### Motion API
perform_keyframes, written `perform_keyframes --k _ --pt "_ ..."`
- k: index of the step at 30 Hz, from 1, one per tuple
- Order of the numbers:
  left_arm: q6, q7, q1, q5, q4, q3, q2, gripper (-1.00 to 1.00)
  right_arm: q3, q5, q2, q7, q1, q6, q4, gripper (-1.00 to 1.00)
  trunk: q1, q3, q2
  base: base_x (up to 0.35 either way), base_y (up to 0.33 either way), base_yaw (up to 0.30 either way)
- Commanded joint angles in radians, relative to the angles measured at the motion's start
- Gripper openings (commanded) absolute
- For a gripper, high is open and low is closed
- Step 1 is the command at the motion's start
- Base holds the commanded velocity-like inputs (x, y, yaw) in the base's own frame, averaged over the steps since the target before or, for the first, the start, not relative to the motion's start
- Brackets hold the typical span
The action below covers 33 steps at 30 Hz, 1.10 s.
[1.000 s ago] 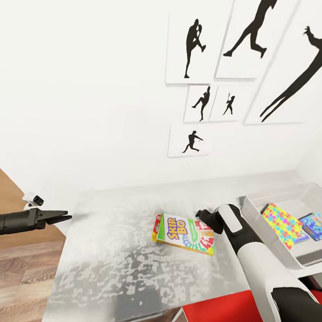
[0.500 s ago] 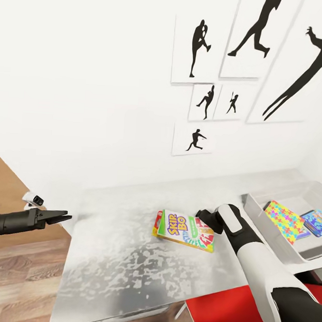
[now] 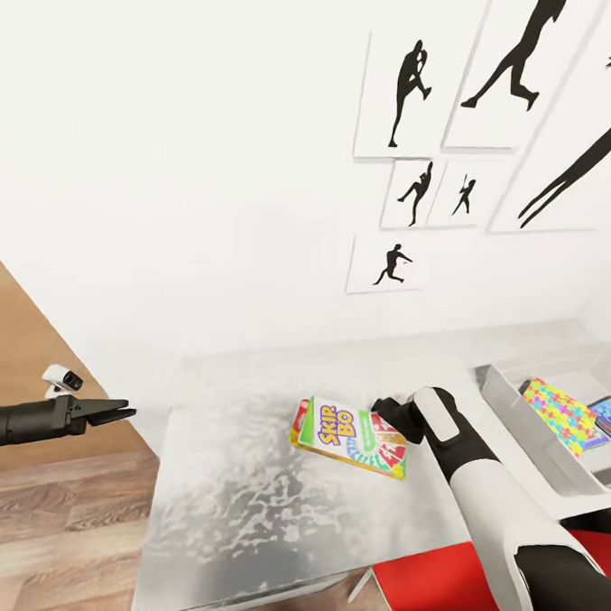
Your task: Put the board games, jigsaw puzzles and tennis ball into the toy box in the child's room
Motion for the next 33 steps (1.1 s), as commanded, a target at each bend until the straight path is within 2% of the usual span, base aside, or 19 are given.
perform_keyframes --k 1,12,25,33 --pt "0.011 -0.004 -0.001 0.000 0.000 0.000 0.000 1.00 0.007 -0.014 -0.001 -0.010 -0.001 0.001 -0.001 1.00 0.000 -0.002 -0.002 -0.176 0.162 0.000" --pt "0.011 -0.004 -0.001 0.000 0.000 0.000 0.000 1.00 0.007 -0.014 -0.001 -0.010 -0.001 0.000 -0.002 1.00 0.000 -0.002 -0.002 -0.194 0.194 0.000" --pt "0.011 -0.004 0.000 0.000 0.000 0.000 0.000 1.00 0.007 -0.014 0.000 -0.010 -0.001 -0.001 -0.002 1.00 0.000 -0.002 -0.002 0.050 0.266 0.000" --pt "0.011 -0.004 -0.001 0.000 0.000 0.000 0.001 1.00 0.007 -0.014 0.000 -0.010 -0.001 -0.001 -0.002 1.00 0.000 -0.002 -0.002 -0.047 0.242 0.000"
